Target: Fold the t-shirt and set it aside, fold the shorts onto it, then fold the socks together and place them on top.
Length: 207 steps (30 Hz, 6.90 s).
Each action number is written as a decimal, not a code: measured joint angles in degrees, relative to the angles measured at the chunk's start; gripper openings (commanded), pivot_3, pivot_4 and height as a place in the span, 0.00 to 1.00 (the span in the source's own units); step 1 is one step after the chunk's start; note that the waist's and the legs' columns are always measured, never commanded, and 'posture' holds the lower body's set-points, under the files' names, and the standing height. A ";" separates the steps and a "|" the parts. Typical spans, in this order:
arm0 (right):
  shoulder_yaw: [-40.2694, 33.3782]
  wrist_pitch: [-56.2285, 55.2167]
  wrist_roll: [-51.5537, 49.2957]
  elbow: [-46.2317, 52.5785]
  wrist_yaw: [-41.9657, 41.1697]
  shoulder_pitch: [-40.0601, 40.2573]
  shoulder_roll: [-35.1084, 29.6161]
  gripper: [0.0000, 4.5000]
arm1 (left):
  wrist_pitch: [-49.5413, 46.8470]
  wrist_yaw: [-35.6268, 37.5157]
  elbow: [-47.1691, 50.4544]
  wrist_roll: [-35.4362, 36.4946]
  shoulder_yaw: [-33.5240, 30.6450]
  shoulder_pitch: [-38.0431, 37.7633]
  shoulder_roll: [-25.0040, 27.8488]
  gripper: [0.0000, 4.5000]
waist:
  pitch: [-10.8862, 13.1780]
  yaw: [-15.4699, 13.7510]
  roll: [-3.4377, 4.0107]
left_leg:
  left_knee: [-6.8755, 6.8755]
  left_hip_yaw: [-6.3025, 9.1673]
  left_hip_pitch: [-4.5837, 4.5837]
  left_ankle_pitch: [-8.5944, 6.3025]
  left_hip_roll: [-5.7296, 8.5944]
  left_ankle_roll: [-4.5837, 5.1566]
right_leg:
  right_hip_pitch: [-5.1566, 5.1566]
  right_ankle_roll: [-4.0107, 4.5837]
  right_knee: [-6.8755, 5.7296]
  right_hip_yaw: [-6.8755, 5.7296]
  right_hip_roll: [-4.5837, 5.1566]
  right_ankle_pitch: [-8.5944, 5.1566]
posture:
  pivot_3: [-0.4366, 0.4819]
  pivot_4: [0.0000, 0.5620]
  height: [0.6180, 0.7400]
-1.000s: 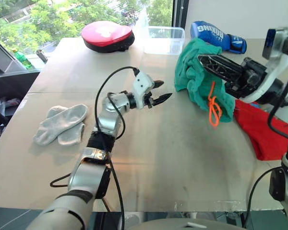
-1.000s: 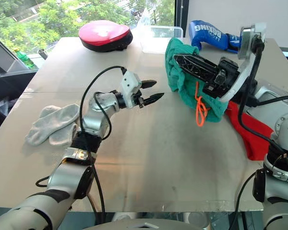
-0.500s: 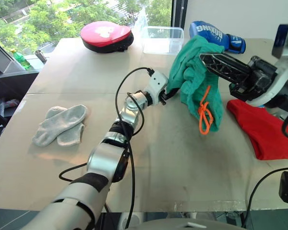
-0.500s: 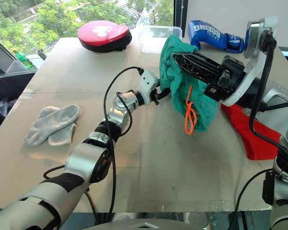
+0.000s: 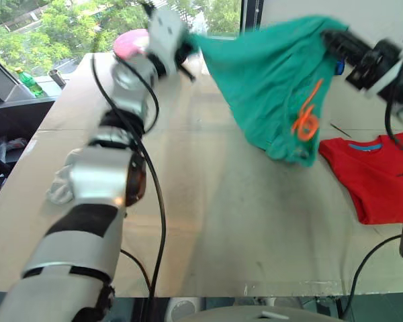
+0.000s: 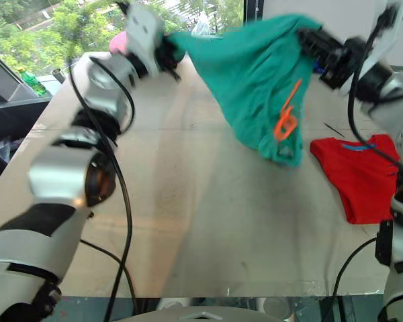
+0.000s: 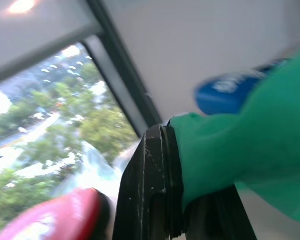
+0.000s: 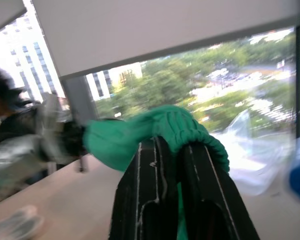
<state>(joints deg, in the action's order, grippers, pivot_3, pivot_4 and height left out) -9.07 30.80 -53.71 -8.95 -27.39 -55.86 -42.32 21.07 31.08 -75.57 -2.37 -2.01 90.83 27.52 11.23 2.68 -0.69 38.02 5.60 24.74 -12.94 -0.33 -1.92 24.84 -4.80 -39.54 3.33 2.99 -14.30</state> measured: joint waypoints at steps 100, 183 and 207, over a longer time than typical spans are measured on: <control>1.60 19.43 -19.79 51.20 -3.67 65.13 -1.51 1.00 | -6.70 53.60 13.55 1.32 9.34 -18.90 -1.59 0.98 | -0.37 -0.09 -0.44 | -0.50 -0.58 -1.05 -0.13 -0.81 0.32 | -1.29 0.19 0.76 -0.15 -0.30 0.04 | 0.48 0.27 0.93; -5.97 27.34 -7.51 45.77 26.31 39.87 -9.25 0.01 | -34.45 43.66 56.94 10.49 11.22 -41.52 5.09 1.00 | -0.32 0.12 0.02 | -0.58 -0.58 -1.07 -0.13 -0.85 0.33 | -1.22 0.21 0.78 -0.14 -0.33 0.03 | 0.48 0.27 0.93; 39.50 14.52 20.64 25.93 -15.36 7.59 15.07 0.97 | -48.29 43.58 72.85 22.34 0.69 -49.31 19.52 1.00 | -0.23 -0.37 0.00 | -0.57 -0.45 -0.85 -0.12 -0.87 0.30 | -1.01 0.33 0.73 -0.34 -0.29 -0.03 | 0.48 0.27 0.93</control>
<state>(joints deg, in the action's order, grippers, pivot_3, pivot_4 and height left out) 30.43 45.33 -33.07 16.99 -42.75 -48.27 -27.25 -27.22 74.66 -2.72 19.97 -1.32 41.52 47.03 10.99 2.31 -0.70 37.45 5.16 23.89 -13.06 -1.20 -1.63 23.83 -4.48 -38.81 2.99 2.69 -14.33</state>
